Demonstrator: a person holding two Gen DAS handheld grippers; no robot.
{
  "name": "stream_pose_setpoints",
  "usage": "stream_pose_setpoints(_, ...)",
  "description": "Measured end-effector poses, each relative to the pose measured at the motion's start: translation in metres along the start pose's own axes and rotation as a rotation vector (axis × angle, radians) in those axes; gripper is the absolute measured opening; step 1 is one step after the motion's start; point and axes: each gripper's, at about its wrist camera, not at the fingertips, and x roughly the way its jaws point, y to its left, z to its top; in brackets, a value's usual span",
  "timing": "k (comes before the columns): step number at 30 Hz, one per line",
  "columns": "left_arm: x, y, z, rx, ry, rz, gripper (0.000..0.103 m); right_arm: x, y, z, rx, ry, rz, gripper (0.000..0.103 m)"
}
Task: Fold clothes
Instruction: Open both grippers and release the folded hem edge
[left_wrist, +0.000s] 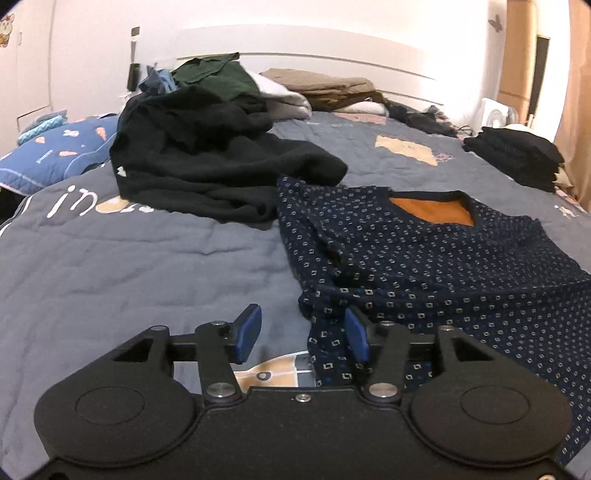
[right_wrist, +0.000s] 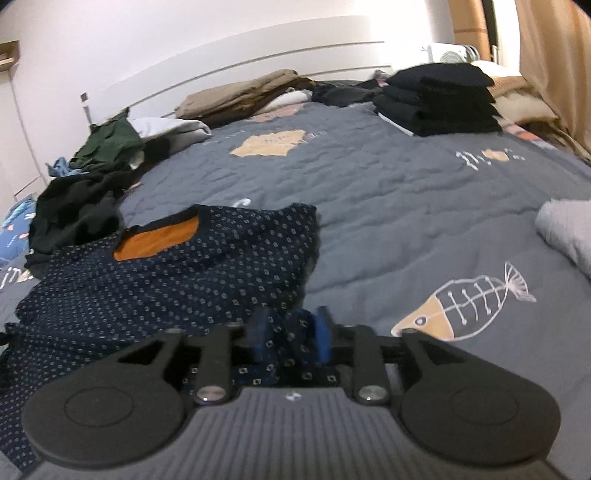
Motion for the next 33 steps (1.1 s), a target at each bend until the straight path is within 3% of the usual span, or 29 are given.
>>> stream_pose_setpoints(6,0.013,-0.010,-0.004,0.023,0.020,0.007,0.051,-0.008,-0.013,-0.001,-0.020,0.041,0.039,0.061)
stream_pose_setpoints(13,0.024,-0.011,-0.010,0.024,0.029,-0.016,0.051,0.017,-0.016,-0.019,-0.005,0.160,0.072,0.062)
stream_pose_setpoints(15,0.027,-0.010,-0.009,0.015,0.040,-0.034,0.045,0.021,-0.015,-0.022,0.021,0.163,0.100,0.062)
stream_pose_setpoints(18,0.030,-0.008,-0.010,0.002,0.053,-0.048,0.039,0.023,-0.015,-0.022,0.053,0.163,0.087,0.056)
stream_pose_setpoints(20,0.027,-0.007,-0.009,-0.004,0.051,-0.042,0.039,0.019,-0.018,-0.018,0.068,0.141,0.078,0.041)
stream_pose_setpoints(21,0.024,-0.005,-0.008,-0.011,0.045,-0.038,0.039,0.015,-0.020,-0.016,0.077,0.124,0.073,0.025)
stream_pose_setpoints(22,0.020,-0.004,-0.007,-0.020,0.034,-0.034,0.039,0.012,-0.023,-0.014,0.089,0.104,0.066,0.016)
stream_pose_setpoints(24,0.011,0.000,-0.004,-0.045,0.013,-0.029,0.039,0.005,-0.028,-0.010,0.119,0.059,0.051,0.014)
stream_pose_setpoints(29,-0.018,0.001,-0.001,-0.098,-0.013,-0.030,0.040,-0.005,-0.028,-0.004,0.116,-0.027,0.004,0.020)
stream_pose_setpoints(31,-0.031,-0.002,-0.002,-0.111,-0.022,-0.040,0.045,-0.013,-0.027,-0.001,0.095,-0.051,-0.011,0.038)
stream_pose_setpoints(33,-0.044,-0.005,-0.005,-0.139,-0.032,-0.047,0.051,-0.025,-0.025,0.001,0.093,-0.083,-0.011,0.044)
